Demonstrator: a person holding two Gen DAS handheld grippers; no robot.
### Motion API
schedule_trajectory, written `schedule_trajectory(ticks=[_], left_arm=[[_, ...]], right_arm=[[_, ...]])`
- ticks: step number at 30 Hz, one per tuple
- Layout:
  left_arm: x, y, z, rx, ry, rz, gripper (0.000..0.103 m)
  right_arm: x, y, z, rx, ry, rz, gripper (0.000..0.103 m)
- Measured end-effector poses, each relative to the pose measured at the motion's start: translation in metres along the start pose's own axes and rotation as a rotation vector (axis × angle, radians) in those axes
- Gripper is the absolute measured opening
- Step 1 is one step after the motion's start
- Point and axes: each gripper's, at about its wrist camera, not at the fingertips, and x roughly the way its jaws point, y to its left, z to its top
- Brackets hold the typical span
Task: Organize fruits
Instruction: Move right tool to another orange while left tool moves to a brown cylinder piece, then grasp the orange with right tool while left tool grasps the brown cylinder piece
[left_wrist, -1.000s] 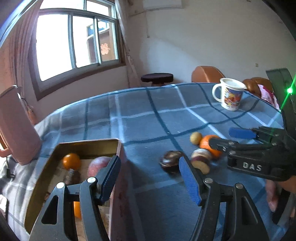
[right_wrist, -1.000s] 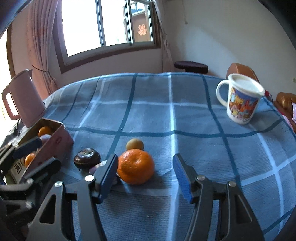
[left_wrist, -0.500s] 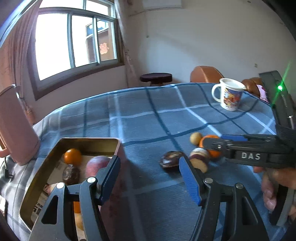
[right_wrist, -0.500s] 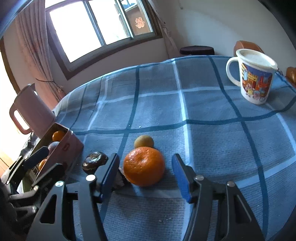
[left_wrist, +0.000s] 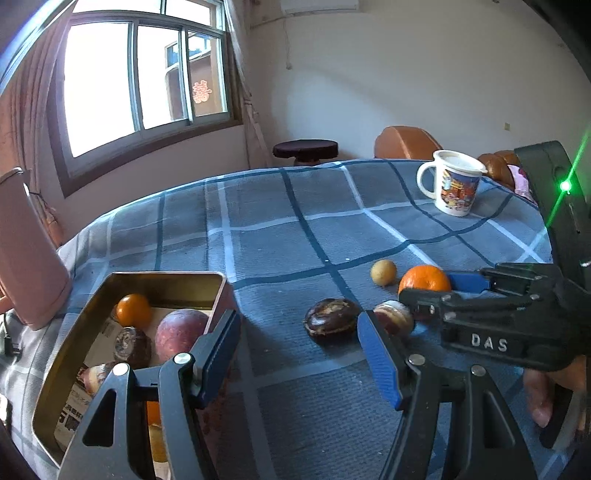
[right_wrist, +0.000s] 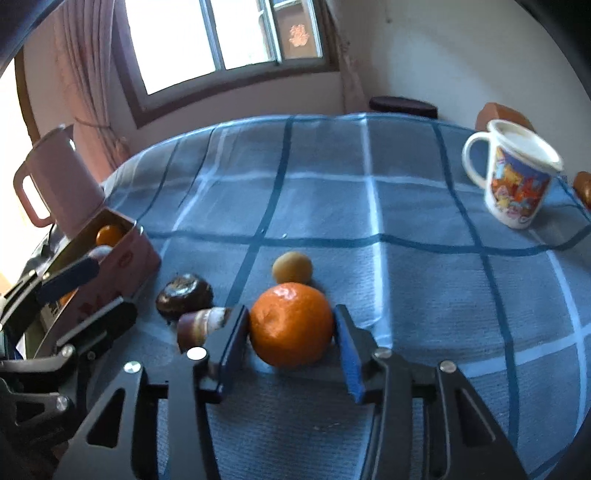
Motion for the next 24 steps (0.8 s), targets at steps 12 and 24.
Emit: schedule_trajectory(ticks=[12, 24], left_arm=[[0.022, -0.04, 0.006, 0.019, 0.091, -0.127, 0.067], [0.027, -0.068, 0.009, 0.126, 0.089, -0.021, 0.038]], right_arm=[[-0.036, -0.024, -0.008, 0.082, -0.138, -0.164, 0.049], [-0.038, -0.022, -0.009, 0.062, -0.146, -0.158, 0.049]])
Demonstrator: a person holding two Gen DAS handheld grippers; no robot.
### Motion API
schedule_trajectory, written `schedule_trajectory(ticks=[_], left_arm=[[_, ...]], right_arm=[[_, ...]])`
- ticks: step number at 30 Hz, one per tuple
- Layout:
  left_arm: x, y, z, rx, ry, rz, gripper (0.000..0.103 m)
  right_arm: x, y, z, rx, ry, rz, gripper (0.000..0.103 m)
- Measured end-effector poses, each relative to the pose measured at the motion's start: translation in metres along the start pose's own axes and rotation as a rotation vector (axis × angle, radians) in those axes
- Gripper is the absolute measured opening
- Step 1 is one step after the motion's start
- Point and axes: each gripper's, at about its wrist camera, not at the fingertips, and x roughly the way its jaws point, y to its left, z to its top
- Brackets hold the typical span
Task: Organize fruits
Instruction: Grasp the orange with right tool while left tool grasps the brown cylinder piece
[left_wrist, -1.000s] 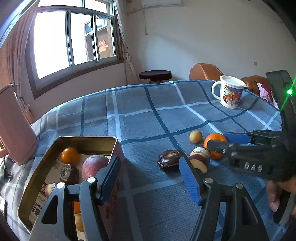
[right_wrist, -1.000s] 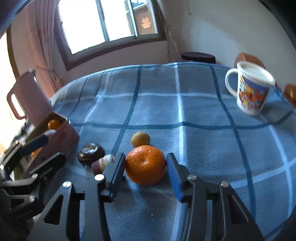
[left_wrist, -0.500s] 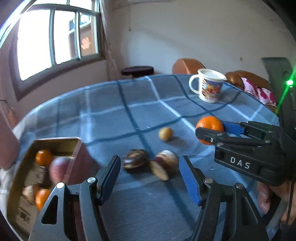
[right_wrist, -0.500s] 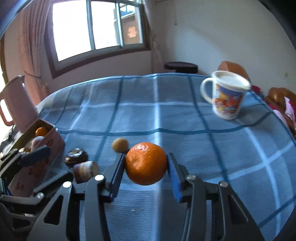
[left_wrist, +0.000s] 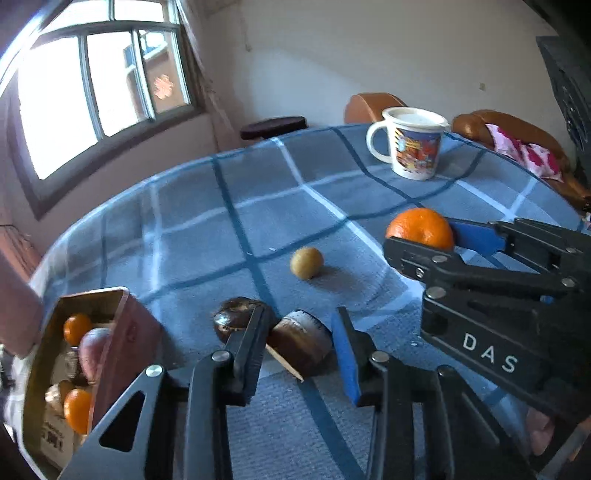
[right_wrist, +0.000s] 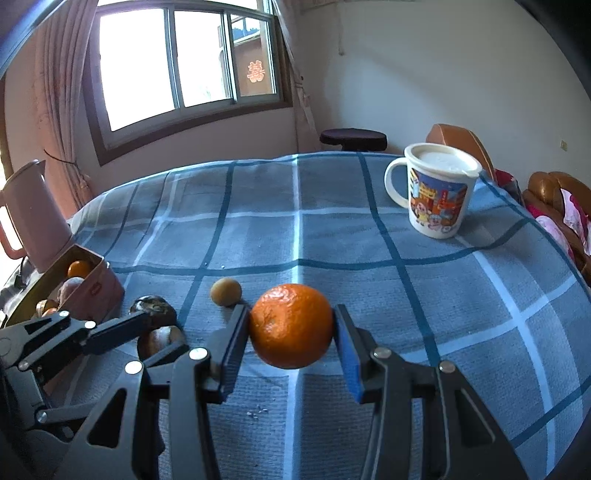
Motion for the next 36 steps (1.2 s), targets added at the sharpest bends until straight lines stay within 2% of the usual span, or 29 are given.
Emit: schedule_trajectory(ticks=[5, 6, 7, 9, 10, 14, 17, 22, 25, 28, 30, 33, 36], left_arm=[[0.0, 0.001, 0.0, -0.012, 0.008, 0.003, 0.036], [-0.002, 0.003, -0.001, -0.021, -0.001, -0.005, 0.029], [-0.006, 0.004, -0.002, -0.026, -0.016, -0.006, 0.026], [-0.011, 0.006, -0.004, -0.032, -0.035, -0.029, 0.01], [-0.012, 0.007, -0.005, -0.037, -0.038, -0.043, 0.007], [-0.02, 0.016, -0.009, -0.088, -0.06, -0.089, 0.007], [-0.024, 0.023, -0.013, -0.134, -0.067, -0.091, 0.007], [-0.018, 0.024, -0.017, -0.16, -0.009, -0.131, 0.008], [-0.015, 0.015, -0.016, -0.13, 0.013, -0.142, 0.016], [-0.015, 0.006, -0.013, -0.102, 0.01, -0.108, 0.034], [-0.014, 0.005, -0.013, -0.1, 0.016, -0.083, 0.054], [-0.02, 0.009, -0.014, -0.119, -0.008, -0.099, 0.056], [-0.013, 0.009, -0.014, -0.118, 0.022, -0.096, 0.056]], right_arm=[[-0.001, 0.002, 0.0, -0.01, -0.005, 0.0, 0.049], [-0.001, 0.002, 0.0, -0.011, -0.006, -0.001, 0.049], [-0.001, 0.002, 0.0, -0.01, -0.006, -0.001, 0.049], [-0.001, 0.002, 0.0, -0.01, -0.006, 0.004, 0.049], [-0.001, 0.002, 0.0, -0.01, -0.006, 0.003, 0.049], [-0.003, 0.001, 0.0, -0.006, -0.017, 0.006, 0.049], [-0.003, 0.001, 0.0, -0.006, -0.018, 0.009, 0.049], [-0.003, 0.001, 0.0, -0.006, -0.02, 0.011, 0.049], [-0.003, 0.001, 0.0, -0.006, -0.021, 0.01, 0.049], [-0.004, 0.001, 0.001, -0.004, -0.023, 0.013, 0.049], [-0.005, 0.001, 0.001, -0.002, -0.027, 0.015, 0.049], [-0.006, 0.001, 0.0, 0.001, -0.027, 0.018, 0.049], [-0.006, 0.002, 0.0, 0.001, -0.026, 0.021, 0.049]])
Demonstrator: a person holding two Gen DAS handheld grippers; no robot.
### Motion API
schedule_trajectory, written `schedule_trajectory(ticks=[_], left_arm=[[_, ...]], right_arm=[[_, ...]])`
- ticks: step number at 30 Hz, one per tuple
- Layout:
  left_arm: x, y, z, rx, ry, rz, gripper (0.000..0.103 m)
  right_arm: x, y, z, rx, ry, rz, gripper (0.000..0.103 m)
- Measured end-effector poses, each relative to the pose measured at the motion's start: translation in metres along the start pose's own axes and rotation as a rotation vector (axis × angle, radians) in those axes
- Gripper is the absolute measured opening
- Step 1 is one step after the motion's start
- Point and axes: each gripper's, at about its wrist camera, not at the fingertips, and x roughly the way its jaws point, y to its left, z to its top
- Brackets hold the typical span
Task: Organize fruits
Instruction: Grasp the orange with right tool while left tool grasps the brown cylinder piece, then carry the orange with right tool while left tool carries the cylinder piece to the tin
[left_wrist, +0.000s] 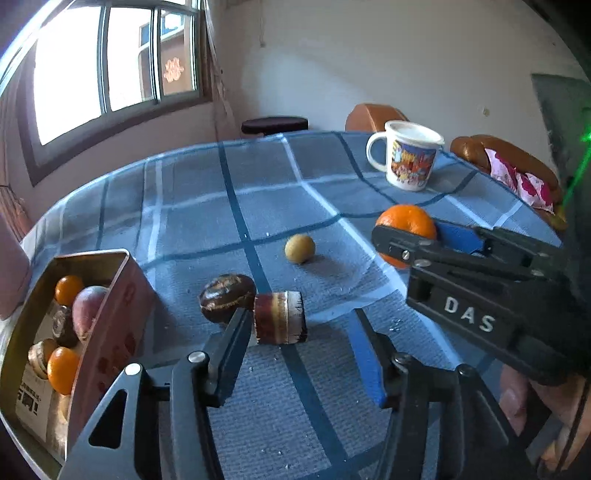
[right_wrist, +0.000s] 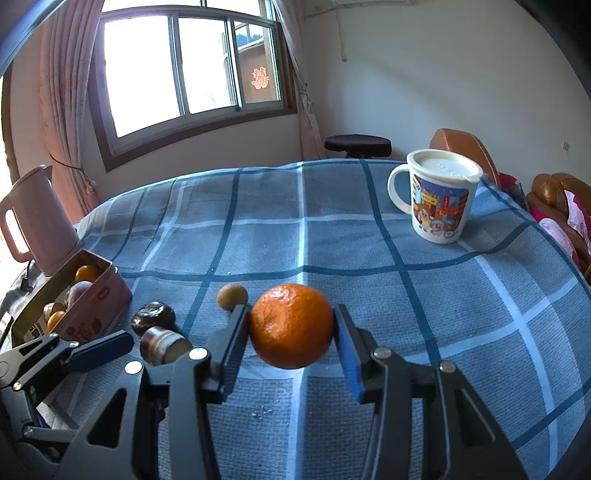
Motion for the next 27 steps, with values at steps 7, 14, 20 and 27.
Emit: schedule_trajectory(ticks=[7, 14, 20, 27], left_arm=[[0.016, -0.002, 0.006, 0.003, 0.047, 0.015, 0.048], [0.014, 0.002, 0.006, 0.005, 0.038, 0.003, 0.033], [0.001, 0.003, 0.004, 0.009, -0.018, -0.003, 0.033], [-0.007, 0.002, 0.004, 0.014, -0.065, 0.01, 0.033]], right_arm=[[0.001, -0.001, 0.0, 0.001, -0.001, 0.005, 0.049], [0.001, -0.001, 0.0, 0.001, -0.004, 0.011, 0.049], [-0.003, -0.001, 0.0, 0.002, -0.018, 0.026, 0.049], [-0.009, 0.0, -0.001, -0.004, -0.046, 0.047, 0.049]])
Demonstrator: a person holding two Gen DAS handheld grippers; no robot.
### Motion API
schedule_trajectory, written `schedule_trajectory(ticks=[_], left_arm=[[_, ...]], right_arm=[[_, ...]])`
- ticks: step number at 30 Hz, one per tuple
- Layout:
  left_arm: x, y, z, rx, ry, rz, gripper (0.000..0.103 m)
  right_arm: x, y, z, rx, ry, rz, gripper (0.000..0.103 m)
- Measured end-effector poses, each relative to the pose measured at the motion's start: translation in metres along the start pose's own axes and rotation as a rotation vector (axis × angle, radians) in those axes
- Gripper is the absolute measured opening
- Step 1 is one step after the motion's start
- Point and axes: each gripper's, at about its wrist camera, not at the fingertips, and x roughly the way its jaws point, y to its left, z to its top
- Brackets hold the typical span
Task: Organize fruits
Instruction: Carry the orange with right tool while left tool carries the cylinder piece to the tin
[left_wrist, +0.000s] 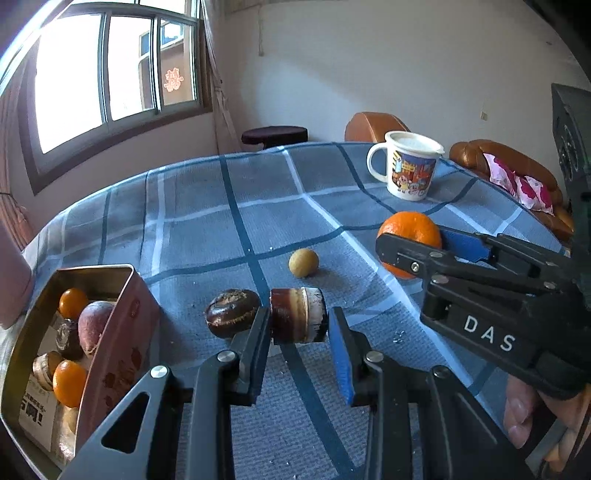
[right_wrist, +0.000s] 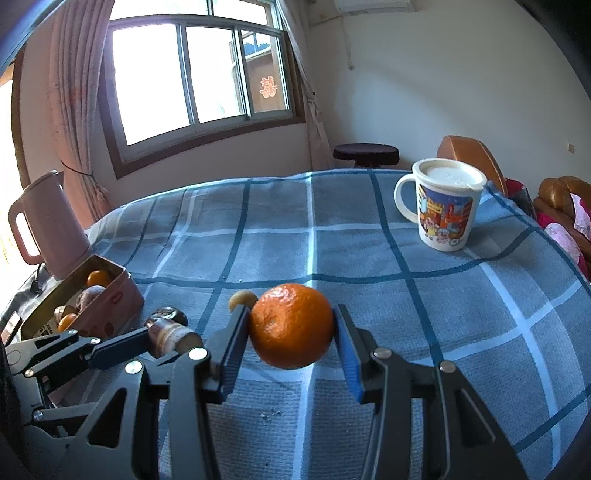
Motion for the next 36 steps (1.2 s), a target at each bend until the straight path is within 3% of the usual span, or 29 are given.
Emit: schedule_trajectory(ticks=[36], left_arm=[[-0.04, 0.004, -0.005, -0.028, -0.209, 0.062, 0.033]], right_arm=[[-0.028, 0.015, -0.004, -0.084, -0.156, 0.039, 0.049]])
